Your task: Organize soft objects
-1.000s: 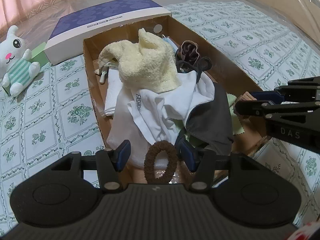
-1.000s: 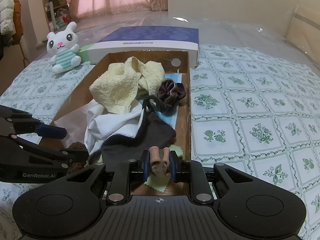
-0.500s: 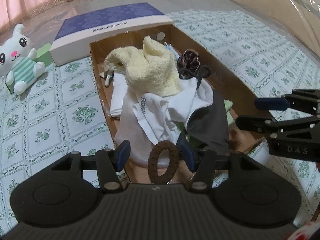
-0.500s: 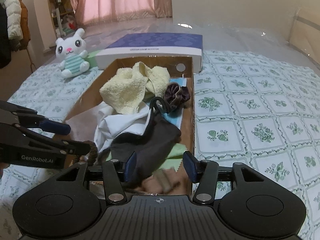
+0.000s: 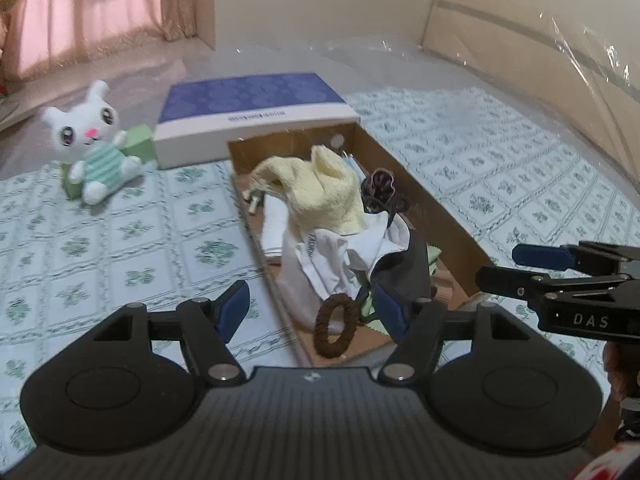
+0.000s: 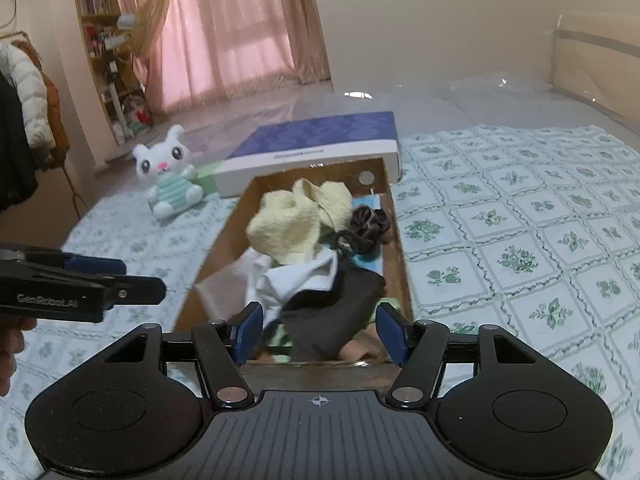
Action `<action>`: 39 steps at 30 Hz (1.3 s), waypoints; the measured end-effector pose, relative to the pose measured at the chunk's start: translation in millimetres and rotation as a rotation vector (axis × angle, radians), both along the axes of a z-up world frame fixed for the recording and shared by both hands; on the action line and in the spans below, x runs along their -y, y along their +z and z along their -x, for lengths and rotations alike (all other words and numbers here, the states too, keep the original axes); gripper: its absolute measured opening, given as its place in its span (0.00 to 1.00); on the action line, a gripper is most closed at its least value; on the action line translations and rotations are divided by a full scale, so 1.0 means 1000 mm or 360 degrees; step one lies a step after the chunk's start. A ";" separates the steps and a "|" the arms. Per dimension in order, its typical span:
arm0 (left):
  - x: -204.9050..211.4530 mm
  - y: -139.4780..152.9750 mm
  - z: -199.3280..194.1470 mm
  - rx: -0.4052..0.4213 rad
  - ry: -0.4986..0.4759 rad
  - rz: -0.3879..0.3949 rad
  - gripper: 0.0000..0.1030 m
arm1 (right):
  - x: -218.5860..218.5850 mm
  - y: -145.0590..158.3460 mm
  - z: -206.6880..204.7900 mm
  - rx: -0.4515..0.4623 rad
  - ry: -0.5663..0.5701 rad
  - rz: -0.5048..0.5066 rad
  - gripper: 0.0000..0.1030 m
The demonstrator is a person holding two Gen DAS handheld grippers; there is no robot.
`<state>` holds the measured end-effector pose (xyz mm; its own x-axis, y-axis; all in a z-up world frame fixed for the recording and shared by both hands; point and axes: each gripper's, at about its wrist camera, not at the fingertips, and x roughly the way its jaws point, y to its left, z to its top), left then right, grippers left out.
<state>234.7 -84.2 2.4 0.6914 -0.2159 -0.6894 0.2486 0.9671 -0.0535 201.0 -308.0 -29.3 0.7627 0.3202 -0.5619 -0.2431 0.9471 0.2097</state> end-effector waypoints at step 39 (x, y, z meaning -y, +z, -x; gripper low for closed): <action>-0.099 0.019 0.254 0.0079 0.0520 -0.0039 0.78 | -0.107 0.015 0.185 -0.0032 0.0169 -0.0069 0.64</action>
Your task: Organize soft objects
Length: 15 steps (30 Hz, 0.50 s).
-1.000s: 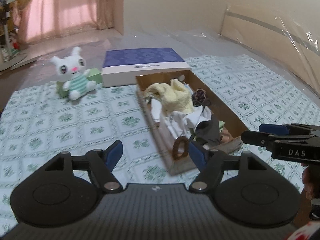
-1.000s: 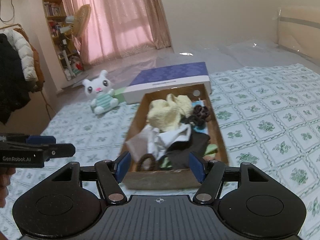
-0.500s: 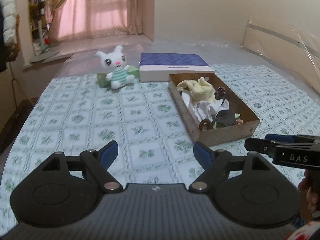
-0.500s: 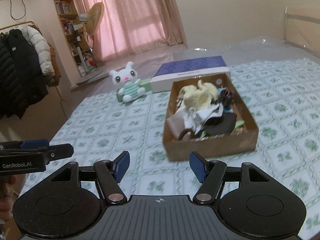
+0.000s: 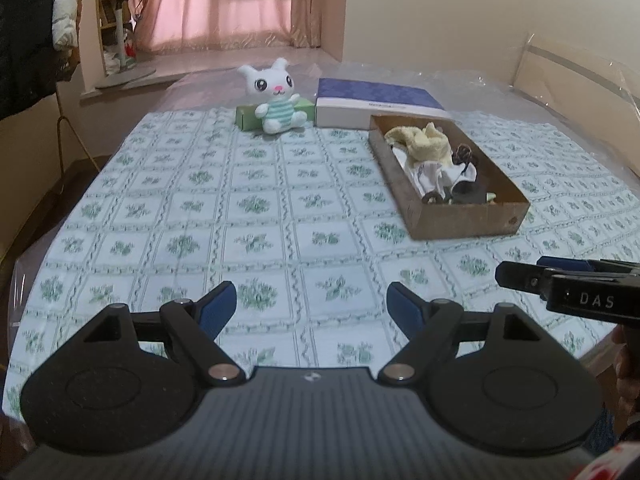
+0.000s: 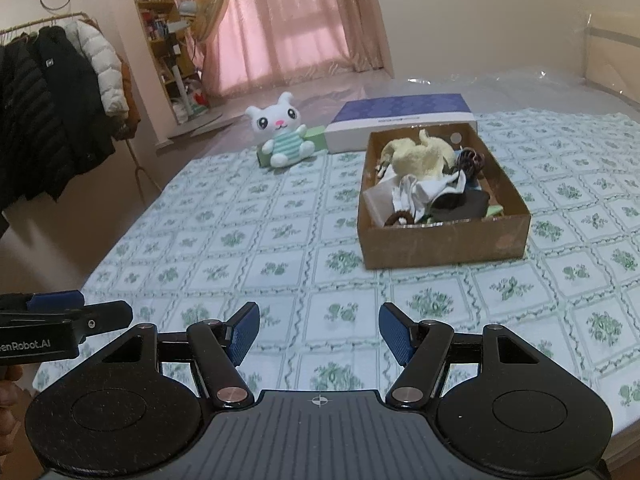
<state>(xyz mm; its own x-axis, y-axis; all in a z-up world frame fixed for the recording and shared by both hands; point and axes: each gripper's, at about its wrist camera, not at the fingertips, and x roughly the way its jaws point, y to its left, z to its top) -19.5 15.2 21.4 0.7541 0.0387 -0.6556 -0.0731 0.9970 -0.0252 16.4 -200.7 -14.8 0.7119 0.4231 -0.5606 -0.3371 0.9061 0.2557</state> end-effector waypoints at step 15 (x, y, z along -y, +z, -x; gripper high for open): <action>0.001 -0.021 0.029 -0.0074 0.0039 0.0003 0.78 | -0.012 -0.018 0.030 -0.0087 0.0109 0.0037 0.64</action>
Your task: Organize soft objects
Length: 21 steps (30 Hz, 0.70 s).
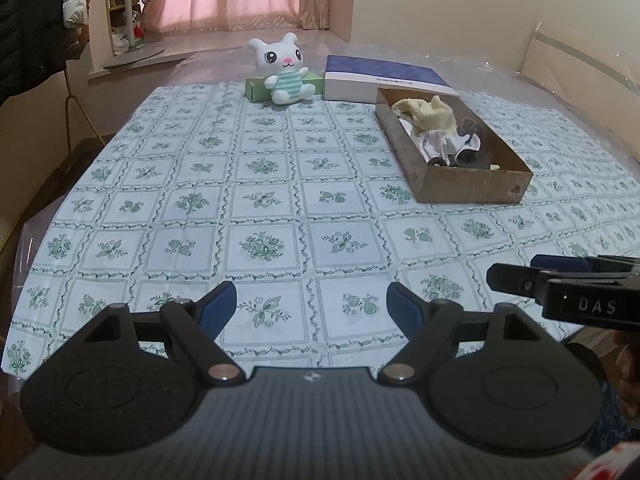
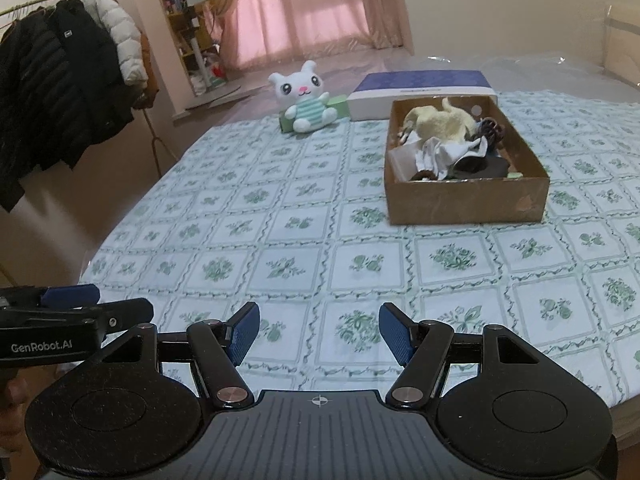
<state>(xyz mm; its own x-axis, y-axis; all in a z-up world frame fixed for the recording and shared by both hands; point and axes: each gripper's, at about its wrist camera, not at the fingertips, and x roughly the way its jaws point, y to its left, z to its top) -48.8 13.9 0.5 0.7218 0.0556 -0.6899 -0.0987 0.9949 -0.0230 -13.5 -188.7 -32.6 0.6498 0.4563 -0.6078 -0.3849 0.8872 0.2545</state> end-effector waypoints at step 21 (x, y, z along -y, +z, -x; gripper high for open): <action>0.004 -0.016 -0.004 -0.0059 -0.0015 -0.0004 0.78 | -0.005 -0.012 0.003 -0.0039 0.0015 0.0036 0.64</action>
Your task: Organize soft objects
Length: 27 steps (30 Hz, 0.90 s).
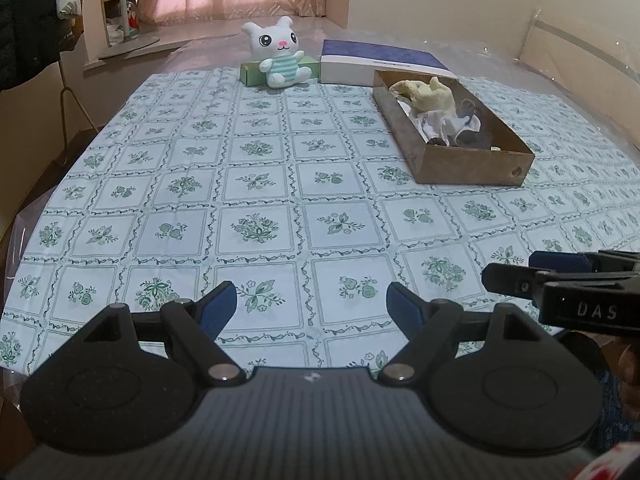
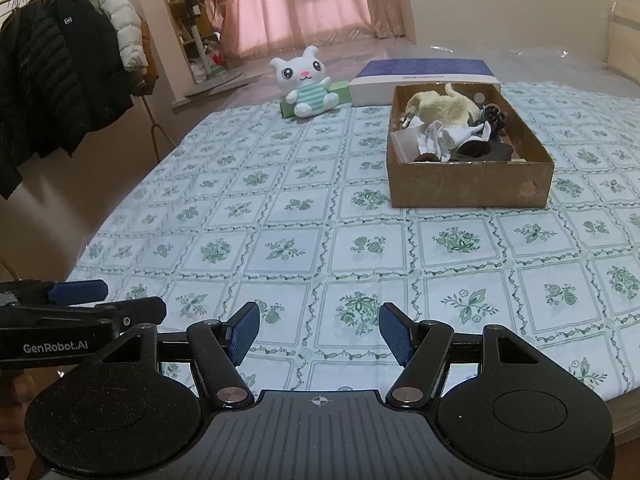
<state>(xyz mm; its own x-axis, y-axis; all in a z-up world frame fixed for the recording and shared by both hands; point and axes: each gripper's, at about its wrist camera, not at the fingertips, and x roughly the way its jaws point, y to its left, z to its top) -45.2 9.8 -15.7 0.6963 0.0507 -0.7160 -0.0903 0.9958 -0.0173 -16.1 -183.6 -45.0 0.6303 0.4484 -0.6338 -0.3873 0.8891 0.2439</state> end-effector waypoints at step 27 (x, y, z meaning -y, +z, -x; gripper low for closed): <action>0.000 -0.001 -0.005 -0.0003 -0.0014 -0.0002 0.78 | 0.000 -0.007 -0.006 -0.0024 -0.0007 0.0007 0.64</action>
